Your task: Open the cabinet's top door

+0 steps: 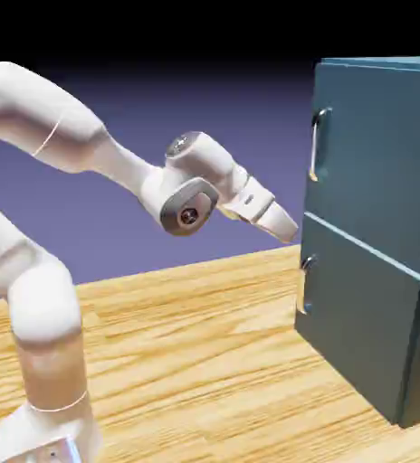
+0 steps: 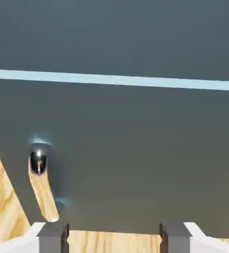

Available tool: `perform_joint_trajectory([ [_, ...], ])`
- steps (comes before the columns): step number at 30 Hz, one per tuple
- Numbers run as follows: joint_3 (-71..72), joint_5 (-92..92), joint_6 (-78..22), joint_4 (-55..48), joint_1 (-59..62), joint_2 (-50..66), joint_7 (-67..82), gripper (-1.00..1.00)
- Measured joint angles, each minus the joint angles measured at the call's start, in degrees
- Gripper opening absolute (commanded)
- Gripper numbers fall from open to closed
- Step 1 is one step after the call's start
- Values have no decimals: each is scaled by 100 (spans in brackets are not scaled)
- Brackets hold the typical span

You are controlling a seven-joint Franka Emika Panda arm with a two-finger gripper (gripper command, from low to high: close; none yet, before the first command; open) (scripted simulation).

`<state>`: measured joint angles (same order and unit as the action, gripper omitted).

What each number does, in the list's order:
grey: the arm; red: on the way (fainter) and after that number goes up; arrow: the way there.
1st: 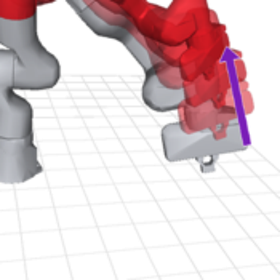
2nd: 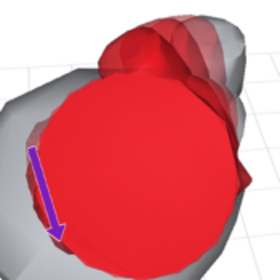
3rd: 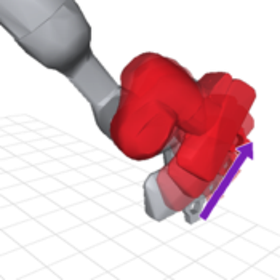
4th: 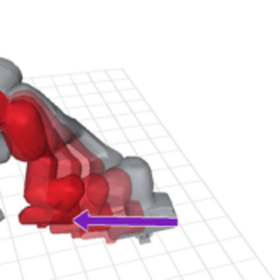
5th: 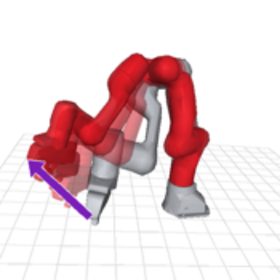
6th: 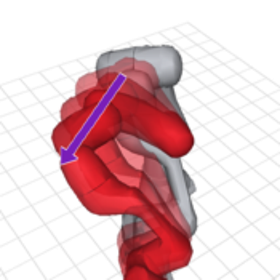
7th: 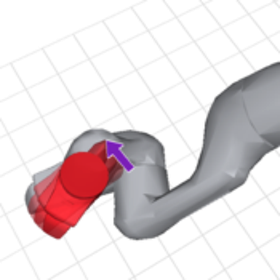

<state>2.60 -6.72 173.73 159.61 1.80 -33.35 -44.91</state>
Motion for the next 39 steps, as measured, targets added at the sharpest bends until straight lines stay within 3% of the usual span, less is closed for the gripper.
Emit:
perform_joint_trajectory([
  [39, 3760, -9720, -408, -2008, 3589, -1005, -3552, 0],
])
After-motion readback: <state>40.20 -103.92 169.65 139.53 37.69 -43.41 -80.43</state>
